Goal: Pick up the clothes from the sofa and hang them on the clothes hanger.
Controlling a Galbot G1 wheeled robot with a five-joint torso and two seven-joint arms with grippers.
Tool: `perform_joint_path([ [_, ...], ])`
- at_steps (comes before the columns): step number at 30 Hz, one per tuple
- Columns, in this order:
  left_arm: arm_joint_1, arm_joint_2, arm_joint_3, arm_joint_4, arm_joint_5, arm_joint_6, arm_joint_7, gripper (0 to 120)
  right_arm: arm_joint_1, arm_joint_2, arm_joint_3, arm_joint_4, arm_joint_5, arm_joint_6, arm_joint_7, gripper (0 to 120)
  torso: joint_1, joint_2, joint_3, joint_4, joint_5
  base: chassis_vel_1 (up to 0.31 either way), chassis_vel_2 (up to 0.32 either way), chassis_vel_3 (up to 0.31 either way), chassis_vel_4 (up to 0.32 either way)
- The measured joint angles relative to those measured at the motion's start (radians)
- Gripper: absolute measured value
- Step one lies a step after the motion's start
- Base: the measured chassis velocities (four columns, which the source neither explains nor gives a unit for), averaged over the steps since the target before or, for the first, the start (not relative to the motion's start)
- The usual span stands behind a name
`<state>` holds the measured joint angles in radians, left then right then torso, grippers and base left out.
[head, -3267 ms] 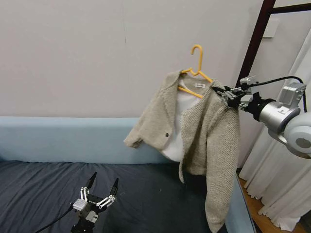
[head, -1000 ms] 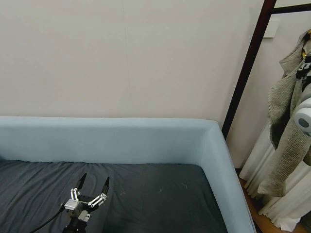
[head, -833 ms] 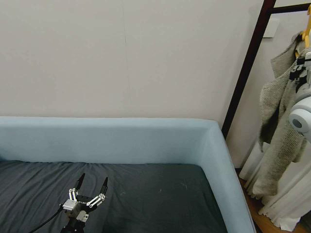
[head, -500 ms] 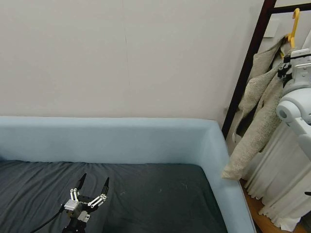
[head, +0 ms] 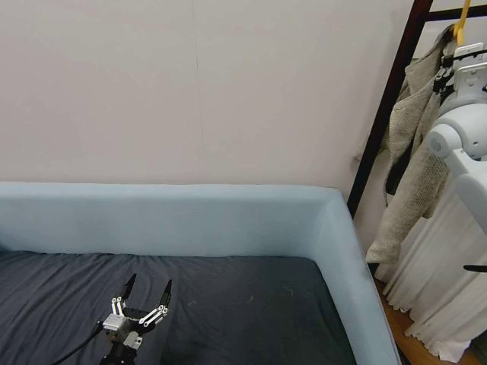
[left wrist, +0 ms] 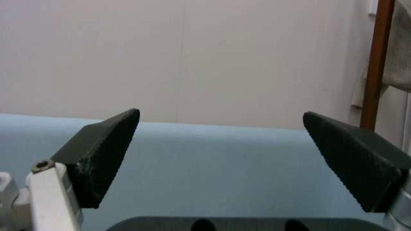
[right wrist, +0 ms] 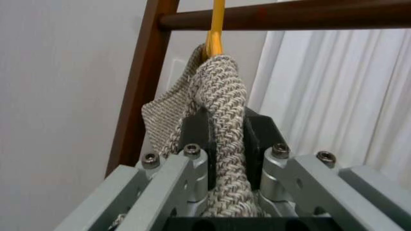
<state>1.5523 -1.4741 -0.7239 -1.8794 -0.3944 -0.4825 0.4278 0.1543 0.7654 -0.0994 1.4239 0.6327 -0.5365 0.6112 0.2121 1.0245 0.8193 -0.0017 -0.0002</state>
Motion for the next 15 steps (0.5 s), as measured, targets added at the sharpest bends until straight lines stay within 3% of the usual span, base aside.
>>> perform_joint_path([
  [15, 0.005, 0.008, -0.019, 0.008, -0.01, -0.003, -0.001, 100, 0.101, 0.127, -0.042, -0.208, 0.0, 0.029, -0.012, 10, 0.0, 0.0, 0.0, 0.0002, -0.0001, 0.0, 0.0, 0.0, 0.0],
])
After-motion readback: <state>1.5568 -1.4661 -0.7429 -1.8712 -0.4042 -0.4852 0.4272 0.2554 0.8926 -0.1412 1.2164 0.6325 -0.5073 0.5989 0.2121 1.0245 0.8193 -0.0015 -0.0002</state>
